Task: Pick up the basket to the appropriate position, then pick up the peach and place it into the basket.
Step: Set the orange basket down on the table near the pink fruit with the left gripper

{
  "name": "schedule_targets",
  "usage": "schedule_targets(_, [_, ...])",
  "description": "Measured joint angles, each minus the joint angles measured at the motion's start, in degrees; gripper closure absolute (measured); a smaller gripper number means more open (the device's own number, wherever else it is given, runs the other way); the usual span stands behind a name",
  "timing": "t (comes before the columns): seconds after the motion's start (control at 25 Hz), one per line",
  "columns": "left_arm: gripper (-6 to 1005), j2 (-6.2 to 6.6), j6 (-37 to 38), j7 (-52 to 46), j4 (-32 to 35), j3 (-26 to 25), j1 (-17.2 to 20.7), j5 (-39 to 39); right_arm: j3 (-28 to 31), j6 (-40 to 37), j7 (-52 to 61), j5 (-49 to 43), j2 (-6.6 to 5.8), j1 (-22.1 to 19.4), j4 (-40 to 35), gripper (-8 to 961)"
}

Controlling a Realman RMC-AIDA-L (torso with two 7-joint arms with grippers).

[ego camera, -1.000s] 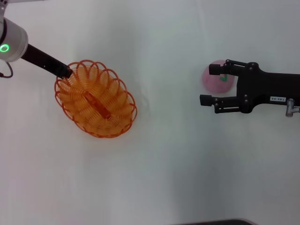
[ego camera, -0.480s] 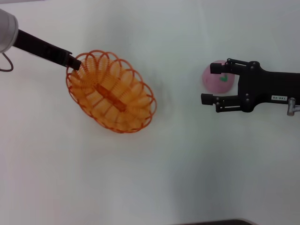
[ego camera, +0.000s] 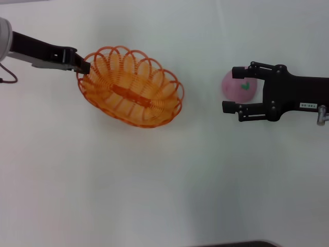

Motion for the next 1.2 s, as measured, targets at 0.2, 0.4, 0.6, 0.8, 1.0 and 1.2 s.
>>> schedule_targets(0.2, [954,-1.97,-2.4,-2.1,0.2,-1.6,2.3,-2.2,0.0,0.2,-0.1,0.0,-0.13,0.1,-0.3,12])
schedule_targets(0.4, [951,-3.15,-6.6,-4.3,0.2,-1.7,5.4,-4.8,0.1,0.4,-0.2,0.0,-0.19,0.3,-0.3,12])
schedule_targets(0.6, [948,-3.36,-8.9,-5.6,-0.1,-1.5,8.7,-8.6,0.1,0.4,-0.9,0.0,-0.31,0.3,-0.3,12])
schedule_targets(0.8, [945,-3.56,-11.4,-6.1,-2.0,-0.6,11.6,-12.1,0.1,0.5,-1.7,0.0,-0.28,0.2,-0.1,12])
schedule_targets(1.0, [942,-3.67,-12.7,-6.1,-3.2,-0.3,12.8,-13.4,0.2,0.6,-2.3,0.0,-0.25,0.2,-0.1,12])
schedule_targets(1.2, [939,-3.76,-13.4,-6.1,-4.5,-0.3,13.0,-14.7,0.2,1.1,-2.4,0.0,-0.24,0.3,0.0,12])
